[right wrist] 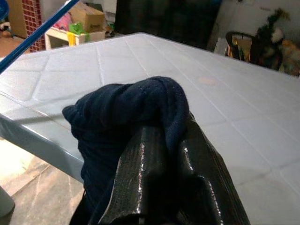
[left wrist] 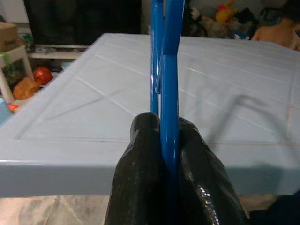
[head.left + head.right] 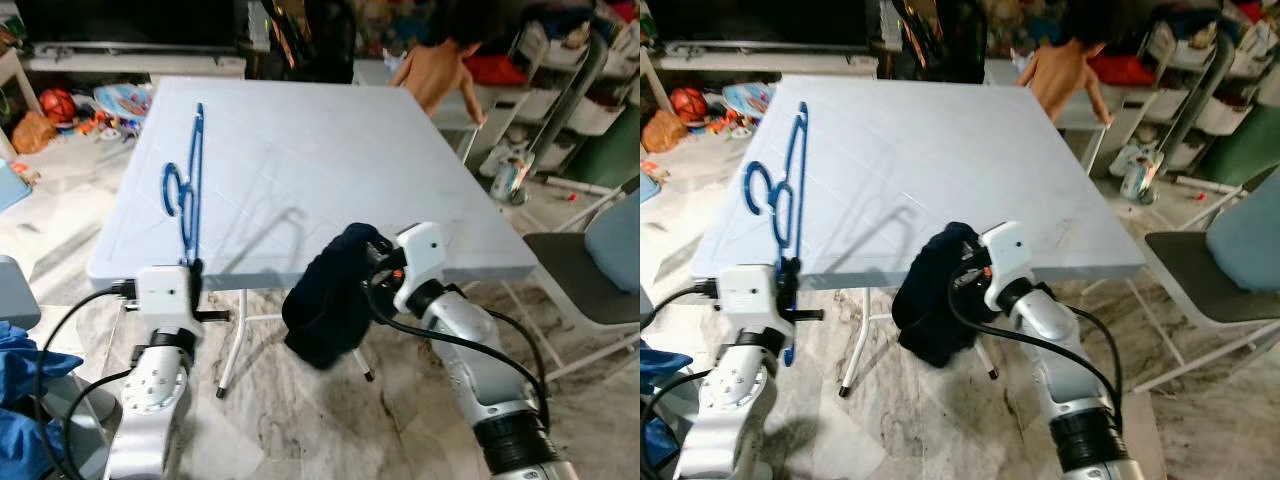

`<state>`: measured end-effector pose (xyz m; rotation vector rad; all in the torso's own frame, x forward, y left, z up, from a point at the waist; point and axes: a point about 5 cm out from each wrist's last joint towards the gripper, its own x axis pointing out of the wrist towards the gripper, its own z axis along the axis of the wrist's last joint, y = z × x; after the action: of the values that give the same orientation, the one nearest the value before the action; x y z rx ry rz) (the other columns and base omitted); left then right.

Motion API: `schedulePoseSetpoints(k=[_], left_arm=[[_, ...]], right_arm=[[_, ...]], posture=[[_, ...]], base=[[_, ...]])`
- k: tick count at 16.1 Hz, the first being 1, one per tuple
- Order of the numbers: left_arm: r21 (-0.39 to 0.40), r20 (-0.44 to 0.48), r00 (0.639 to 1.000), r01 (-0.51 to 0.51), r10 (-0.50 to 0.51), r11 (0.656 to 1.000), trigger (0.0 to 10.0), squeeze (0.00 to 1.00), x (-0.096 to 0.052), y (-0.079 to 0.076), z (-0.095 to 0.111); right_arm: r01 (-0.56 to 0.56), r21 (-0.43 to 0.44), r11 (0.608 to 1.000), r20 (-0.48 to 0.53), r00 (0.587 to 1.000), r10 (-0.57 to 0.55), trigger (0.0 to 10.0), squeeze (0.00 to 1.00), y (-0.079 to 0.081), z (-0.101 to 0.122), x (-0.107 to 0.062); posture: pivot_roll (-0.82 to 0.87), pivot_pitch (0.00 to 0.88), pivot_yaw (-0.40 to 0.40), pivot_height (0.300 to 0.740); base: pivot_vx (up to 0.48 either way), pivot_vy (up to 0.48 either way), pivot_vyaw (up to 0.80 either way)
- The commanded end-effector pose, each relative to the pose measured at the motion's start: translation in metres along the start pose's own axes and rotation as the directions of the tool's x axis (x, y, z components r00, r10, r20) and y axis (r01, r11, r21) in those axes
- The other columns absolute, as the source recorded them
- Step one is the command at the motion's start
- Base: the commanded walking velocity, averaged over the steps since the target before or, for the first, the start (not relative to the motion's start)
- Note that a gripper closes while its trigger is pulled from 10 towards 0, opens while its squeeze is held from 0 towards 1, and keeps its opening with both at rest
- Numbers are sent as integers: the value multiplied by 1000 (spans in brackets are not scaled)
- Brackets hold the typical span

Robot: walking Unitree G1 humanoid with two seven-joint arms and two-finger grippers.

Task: Hang hanger

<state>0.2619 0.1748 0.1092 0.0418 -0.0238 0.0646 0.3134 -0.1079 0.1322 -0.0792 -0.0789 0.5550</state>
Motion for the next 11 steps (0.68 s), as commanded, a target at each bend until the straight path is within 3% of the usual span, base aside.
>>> schedulePoseSetpoints(k=[1, 2, 8, 11], left_arm=[[6, 34, 999, 13, -13, 1000, 10000, 0, 4, -2, 9], [10, 36, 999, 27, -28, 1000, 10000, 0, 7, -3, 10], [24, 6, 997, 80, -80, 996, 10000, 0, 20, -9, 9], [25, -13, 994, 113, -112, 993, 10000, 0, 25, -13, 8]], right_arm=[[4, -39, 999, 64, 998, -2, 10000, 0, -2, 15, 7], [19, -6, 1000, 86, 996, -19, 10000, 0, -3, 17, 8], [82, 42, 996, 98, 992, -85, 10000, 0, -1, 15, 11], [138, 90, 986, 92, 985, -147, 10000, 0, 0, 12, 10]], posture=[[34, 0, -99, 740], [26, 0, -84, 740], [-5, 0, -12, 740], [-27, 0, 33, 740]], base=[[368, 0, 775], [379, 0, 763], [353, 0, 0], [0, 0, 0]])
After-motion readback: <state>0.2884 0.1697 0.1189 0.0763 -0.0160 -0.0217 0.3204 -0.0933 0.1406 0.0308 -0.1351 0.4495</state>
